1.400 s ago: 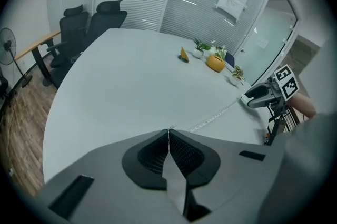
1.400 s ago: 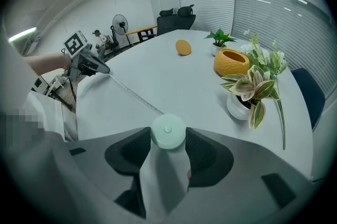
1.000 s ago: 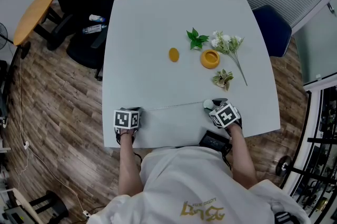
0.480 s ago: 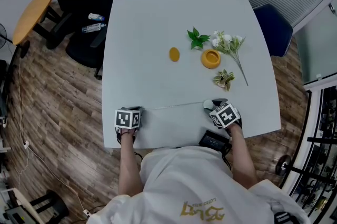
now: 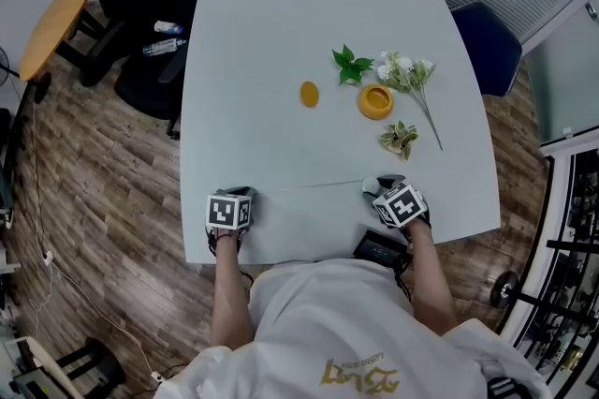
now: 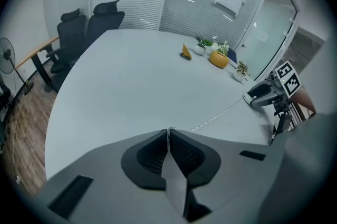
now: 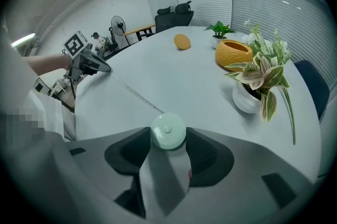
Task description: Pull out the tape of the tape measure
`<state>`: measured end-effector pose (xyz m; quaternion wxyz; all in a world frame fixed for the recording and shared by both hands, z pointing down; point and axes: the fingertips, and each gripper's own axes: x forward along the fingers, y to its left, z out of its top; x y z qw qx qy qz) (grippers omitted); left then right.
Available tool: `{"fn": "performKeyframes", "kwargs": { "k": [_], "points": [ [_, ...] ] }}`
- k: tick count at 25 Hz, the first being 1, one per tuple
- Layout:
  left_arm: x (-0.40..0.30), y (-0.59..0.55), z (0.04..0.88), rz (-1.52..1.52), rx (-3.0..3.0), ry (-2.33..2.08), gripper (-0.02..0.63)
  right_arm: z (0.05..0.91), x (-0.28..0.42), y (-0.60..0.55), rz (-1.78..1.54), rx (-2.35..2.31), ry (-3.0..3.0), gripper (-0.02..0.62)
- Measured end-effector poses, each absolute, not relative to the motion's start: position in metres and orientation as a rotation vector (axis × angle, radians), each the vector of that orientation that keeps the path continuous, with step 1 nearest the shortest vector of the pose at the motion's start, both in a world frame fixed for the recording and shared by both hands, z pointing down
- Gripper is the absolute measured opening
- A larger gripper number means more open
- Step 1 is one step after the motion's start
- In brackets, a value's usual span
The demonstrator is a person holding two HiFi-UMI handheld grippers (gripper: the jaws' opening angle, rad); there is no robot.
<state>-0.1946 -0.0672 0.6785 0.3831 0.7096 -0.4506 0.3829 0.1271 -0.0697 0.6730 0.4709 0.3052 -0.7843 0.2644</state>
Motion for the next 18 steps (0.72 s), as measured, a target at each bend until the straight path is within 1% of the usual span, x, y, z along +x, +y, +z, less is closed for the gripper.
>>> {"fn": "performKeyframes", "kwargs": {
  "k": [3, 14, 18],
  "points": [
    [-0.196, -0.069, 0.679, 1.002, 1.818, -1.167, 0.025, 0.674, 0.128, -0.070, 0.618, 0.748, -1.912, 0.227],
    [-0.210, -0.068, 0.681, 1.019, 1.794, -1.238, 0.128, 0.672, 0.127, -0.069, 0.643, 0.776, -1.935, 0.229],
    [-0.213, -0.067, 0.679, 0.989, 1.786, -1.261, 0.140, 0.667, 0.130, -0.071, 0.659, 0.810, -1.953, 0.229]
  ]
}}
